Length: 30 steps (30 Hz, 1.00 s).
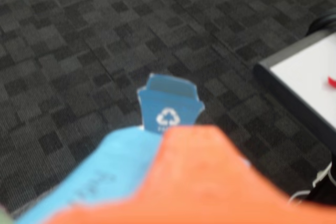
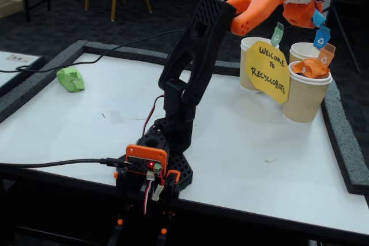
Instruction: Sort rubbish by color.
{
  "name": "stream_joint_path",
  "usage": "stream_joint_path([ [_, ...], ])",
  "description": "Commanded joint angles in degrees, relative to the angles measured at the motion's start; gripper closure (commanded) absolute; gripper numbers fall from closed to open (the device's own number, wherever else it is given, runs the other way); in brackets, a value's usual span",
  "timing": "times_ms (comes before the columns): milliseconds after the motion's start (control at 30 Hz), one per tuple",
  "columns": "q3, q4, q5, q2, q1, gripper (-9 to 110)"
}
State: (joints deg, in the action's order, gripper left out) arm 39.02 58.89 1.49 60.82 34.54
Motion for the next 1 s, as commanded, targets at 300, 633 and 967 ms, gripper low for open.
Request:
stream_joint_path([
  [300,-12.83,-3.34,0.0,-4.04,-0.44,101],
  [633,-16.79,-4.13,1.85,-8.53,-1.41,101],
  [967,-16.7,-3.78,1.93,-9.05,-1.49,84],
])
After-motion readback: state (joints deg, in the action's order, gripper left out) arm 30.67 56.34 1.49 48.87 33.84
